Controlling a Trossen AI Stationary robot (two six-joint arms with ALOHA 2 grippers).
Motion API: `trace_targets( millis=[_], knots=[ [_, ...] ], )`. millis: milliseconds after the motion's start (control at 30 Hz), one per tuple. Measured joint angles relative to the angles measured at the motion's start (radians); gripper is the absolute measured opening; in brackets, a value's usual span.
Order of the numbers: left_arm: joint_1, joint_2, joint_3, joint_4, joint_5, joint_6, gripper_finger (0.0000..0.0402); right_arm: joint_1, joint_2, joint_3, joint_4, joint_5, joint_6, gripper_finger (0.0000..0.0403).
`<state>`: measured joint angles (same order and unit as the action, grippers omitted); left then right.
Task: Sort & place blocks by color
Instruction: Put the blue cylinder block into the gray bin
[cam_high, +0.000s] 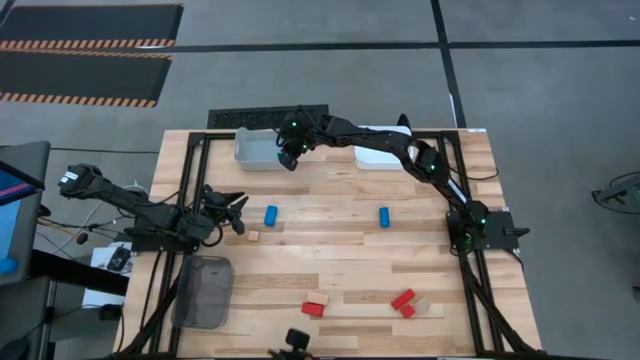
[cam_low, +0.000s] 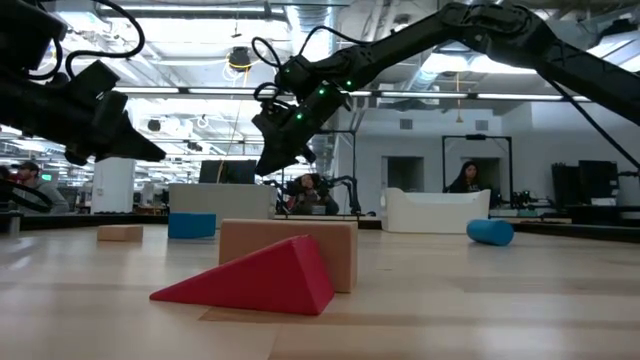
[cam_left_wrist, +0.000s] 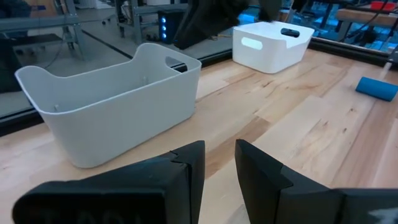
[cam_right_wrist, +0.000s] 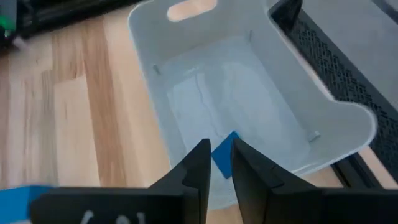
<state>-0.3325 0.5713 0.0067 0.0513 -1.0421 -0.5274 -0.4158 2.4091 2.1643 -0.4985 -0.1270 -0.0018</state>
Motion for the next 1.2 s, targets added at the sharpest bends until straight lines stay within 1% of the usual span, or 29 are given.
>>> trace_targets(
  millis=[67, 167, 233, 300, 367, 467, 633, 733, 833, 933, 1033, 1200],
  knots=[
    [0.000, 0.000, 0.000, -0.001, -0.011, 0.000, 0.0079, 0.029, -0.017, -0.003, -0.087, 0.003, -0.038, 0.0087],
    [0.000, 0.000, 0.000, -0.002, -0.010, 0.001, 0.0079, 0.088, -0.048, -0.004, -0.183, 0.045, -0.079, 0.0087],
    [0.000, 0.000, 0.000, -0.001, -0.002, 0.001, 0.0079, 0.124, -0.087, -0.038, -0.223, 0.063, -0.094, 0.0087],
    [0.000, 0.000, 0.000, 0.000, 0.017, 0.000, 0.0079, 0.153, -0.140, -0.102, -0.226, 0.083, -0.095, 0.0087],
    [0.000, 0.000, 0.000, 0.004, 0.042, -0.005, 0.0079, 0.178, -0.213, -0.206, -0.198, 0.086, -0.083, 0.0087],
    [0.000, 0.000, 0.000, 0.007, 0.068, -0.012, 0.0079, 0.219, -0.367, -0.427, -0.079, 0.134, -0.045, 0.0087],
    [0.000, 0.000, 0.000, 0.009, 0.074, -0.013, 0.0079, 0.272, -0.649, -0.854, 0.217, 0.171, 0.074, 0.0087],
    [0.000, 0.000, 0.000, 0.009, 0.073, -0.013, 0.0079, 0.307, -0.785, -1.049, 0.343, 0.260, 0.144, 0.0087],
    [0.000, 0.000, 0.000, 0.009, 0.069, -0.016, 0.0079, 0.341, -0.875, -1.185, 0.369, 0.386, 0.200, 0.0087],
    [0.000, 0.000, 0.000, 0.010, 0.069, -0.017, 0.0079, 0.371, -0.931, -1.278, 0.362, 0.504, 0.251, 0.0087],
    [0.000, 0.000, 0.000, 0.011, 0.072, -0.016, 0.0079, 0.387, -0.974, -1.338, 0.326, 0.572, 0.302, 0.0088],
    [0.000, 0.000, 0.000, 0.010, 0.080, -0.016, 0.0079, 0.418, -1.038, -1.356, 0.140, 0.670, 0.434, 0.0106]
  ],
)
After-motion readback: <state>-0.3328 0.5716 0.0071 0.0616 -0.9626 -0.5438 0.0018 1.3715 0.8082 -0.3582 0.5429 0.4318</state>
